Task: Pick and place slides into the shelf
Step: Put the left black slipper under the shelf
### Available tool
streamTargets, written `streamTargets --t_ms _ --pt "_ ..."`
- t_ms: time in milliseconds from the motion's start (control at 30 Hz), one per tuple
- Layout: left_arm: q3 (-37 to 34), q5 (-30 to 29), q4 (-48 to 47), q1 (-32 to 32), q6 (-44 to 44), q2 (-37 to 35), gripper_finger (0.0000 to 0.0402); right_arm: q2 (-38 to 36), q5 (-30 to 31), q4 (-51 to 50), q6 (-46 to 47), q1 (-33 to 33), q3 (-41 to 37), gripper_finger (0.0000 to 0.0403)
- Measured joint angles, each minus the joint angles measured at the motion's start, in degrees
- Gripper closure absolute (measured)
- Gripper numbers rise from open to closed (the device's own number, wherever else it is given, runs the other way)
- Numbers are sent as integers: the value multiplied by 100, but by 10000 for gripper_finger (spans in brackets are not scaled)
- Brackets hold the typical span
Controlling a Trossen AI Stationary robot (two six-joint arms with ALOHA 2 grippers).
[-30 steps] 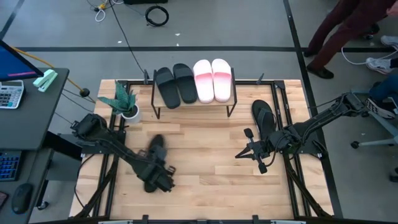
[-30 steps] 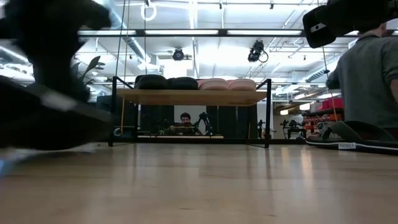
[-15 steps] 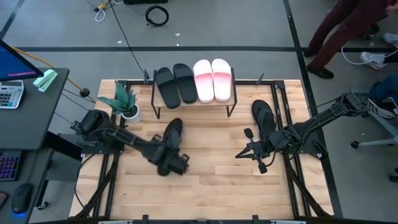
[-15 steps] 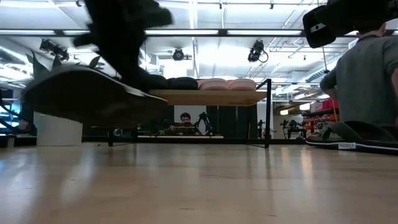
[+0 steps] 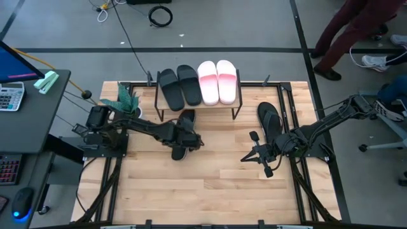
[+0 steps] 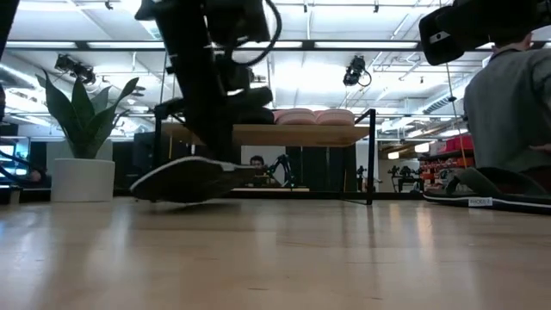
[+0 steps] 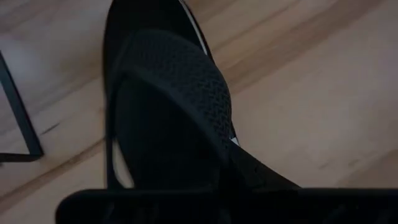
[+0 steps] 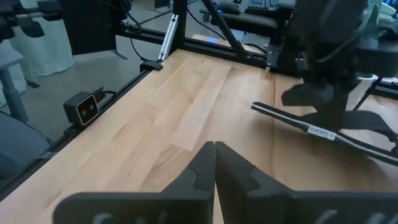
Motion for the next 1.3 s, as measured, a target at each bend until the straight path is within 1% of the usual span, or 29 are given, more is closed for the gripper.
streamTargets --t_ms 100,167,233,333,400,500,600,667,733,833,933,1033,1067,1300 --pt "-96 232 97 110 138 109 383 0 0 0 -25 0 0 386" --pt "-125 308 55 117 438 180 361 0 1 -4 -25 0 0 386" --pt "-118 297 132 114 550 233 337 0 0 -8 -27 0 0 386" --pt "-118 100 137 114 534 274 302 0 0 -6 -27 0 0 386" --pt "-100 -2 159 129 313 273 279 0 0 -3 -20 0 0 386" --pt "54 201 140 80 0 273 251 0 0 -2 -16 0 0 386" --pt "266 444 105 -98 212 273 240 0 0 -9 -12 0 0 386" --pt "456 368 -135 -246 311 273 248 0 0 -26 -12 0 0 386" --pt "707 217 -592 -396 270 273 265 0 0 -51 -6 0 0 386" --pt "1090 150 -1290 -663 122 269 298 0 -2 -83 134 0 0 386" --pt "1256 155 -1795 -1007 -45 264 337 0 -2 -108 183 0 0 386" --pt "1231 177 -2145 -1328 -489 288 383 0 -1 -151 238 0 0 386" --pt "1170 164 -2132 -1424 -680 317 391 0 -2 -152 257 0 0 386" --pt "358 140 -1647 -1854 -1878 411 397 0 -2 -157 285 1 0 386"
